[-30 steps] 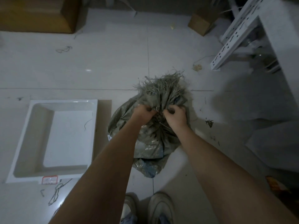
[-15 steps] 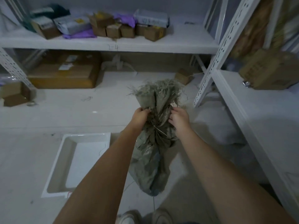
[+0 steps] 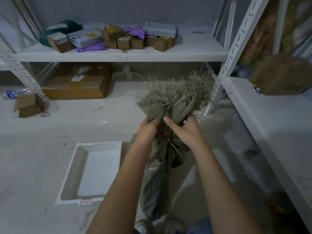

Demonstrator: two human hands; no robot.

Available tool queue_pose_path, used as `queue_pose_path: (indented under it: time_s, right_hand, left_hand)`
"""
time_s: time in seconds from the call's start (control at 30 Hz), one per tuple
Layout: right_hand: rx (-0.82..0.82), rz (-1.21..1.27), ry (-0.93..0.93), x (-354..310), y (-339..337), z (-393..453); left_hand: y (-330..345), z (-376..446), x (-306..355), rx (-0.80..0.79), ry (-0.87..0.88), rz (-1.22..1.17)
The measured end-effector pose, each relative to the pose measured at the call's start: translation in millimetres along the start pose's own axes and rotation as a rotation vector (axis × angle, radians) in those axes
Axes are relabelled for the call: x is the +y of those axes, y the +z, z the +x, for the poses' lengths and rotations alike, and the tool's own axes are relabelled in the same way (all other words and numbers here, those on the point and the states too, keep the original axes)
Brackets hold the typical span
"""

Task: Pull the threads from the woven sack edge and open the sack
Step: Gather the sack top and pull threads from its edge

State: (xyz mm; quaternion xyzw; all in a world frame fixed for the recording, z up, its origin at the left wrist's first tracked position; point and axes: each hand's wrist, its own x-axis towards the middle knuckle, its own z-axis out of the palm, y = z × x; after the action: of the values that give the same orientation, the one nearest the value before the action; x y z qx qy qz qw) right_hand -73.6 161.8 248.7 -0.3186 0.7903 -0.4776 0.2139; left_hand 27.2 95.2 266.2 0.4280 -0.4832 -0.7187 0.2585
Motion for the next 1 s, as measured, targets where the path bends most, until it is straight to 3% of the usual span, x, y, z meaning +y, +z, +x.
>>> queue_pose_path:
  time_s: [0.13, 0.23, 0.33, 0.43, 0.53, 0.7, 0.87, 1.0]
  right_hand:
    - [-0.133, 0.063, -0.109, -6.2, -6.1, 5.7]
    - [-0.107, 0.084, -0.147, -11.1, -7.1, 9.1]
    - [-0.048, 0.093, -0.098, -14.9, -9.0, 11.7]
    - [-0.064, 0.227, -0.012, -19.1, -16.1, 11.3]
    - [-0.075, 0.434, 0.07, -24.7, -16.9, 10.2]
    - [-0.079, 0.45, 0.074, -22.1, -13.9, 10.2]
    - [-0.226, 0.546, -0.074, -13.4, -27.3, 15.3]
    - [-0.409, 0.313, -0.089, -8.9, -25.2, 14.0]
  left_hand:
    - [-2.2, 1.6, 10.0, -0.098, 0.042, 0.142]
    - [-6.7, 1.4, 15.0, -0.174, 0.04, 0.27]
    - [-9.1, 6.1, 12.7, -0.257, 0.078, 0.432]
    - [-9.1, 11.6, 6.8, -0.301, 0.226, 0.681]
    - [-6.4, 17.0, 4.9, -0.395, 0.313, 0.66]
    - [5.1, 18.9, 1.2, -0.256, 0.437, 0.706]
    - [3.3, 22.0, 5.4, -0.144, 0.494, 0.508]
    - [-2.6, 22.4, 11.4, -0.104, 0.437, 0.372]
